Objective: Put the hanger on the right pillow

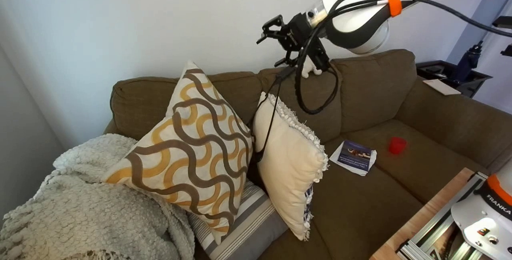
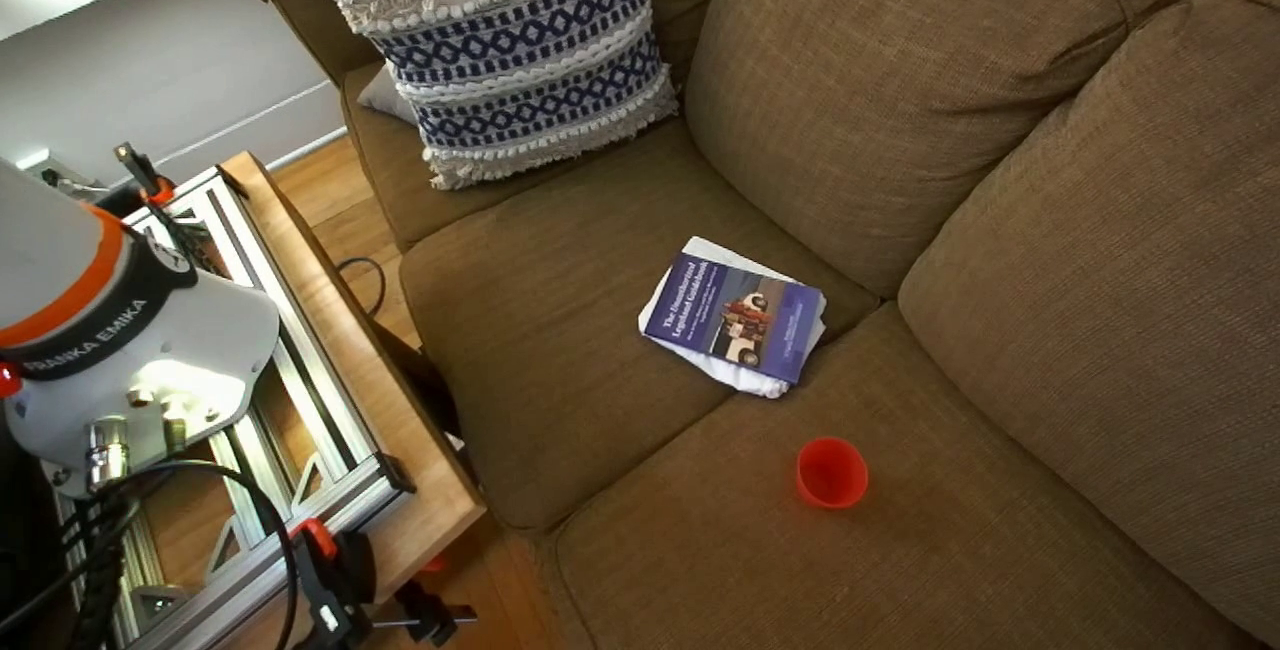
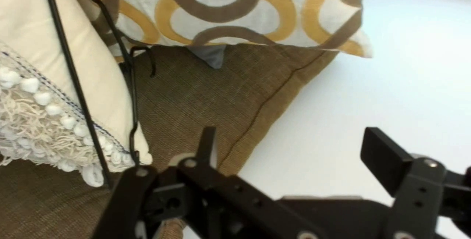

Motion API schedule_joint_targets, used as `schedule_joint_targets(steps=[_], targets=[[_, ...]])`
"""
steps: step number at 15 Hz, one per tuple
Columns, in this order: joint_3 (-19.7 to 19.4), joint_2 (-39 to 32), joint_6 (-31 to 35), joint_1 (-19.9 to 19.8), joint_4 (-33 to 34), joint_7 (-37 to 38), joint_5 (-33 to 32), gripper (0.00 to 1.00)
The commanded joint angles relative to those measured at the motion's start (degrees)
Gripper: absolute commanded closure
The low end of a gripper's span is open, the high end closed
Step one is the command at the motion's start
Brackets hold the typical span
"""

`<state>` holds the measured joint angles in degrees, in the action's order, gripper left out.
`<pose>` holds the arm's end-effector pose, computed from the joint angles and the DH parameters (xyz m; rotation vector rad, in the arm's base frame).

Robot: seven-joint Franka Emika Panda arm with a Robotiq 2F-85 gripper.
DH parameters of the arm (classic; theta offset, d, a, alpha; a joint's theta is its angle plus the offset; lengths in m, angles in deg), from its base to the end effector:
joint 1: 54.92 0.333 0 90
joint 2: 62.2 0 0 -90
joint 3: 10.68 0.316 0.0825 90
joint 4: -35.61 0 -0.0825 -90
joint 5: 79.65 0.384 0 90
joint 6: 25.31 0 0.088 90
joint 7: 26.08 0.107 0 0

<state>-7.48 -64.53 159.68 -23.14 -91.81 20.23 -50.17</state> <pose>0.4973 0.2893 0.4648 -2.1309 0.8191 -0.7082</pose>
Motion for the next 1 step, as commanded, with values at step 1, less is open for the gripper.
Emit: schedule_joint_targets(steps=[1], targets=[[5.9, 1.0, 1.7, -4.9, -0.2, -0.7, 1.4, 0.00]])
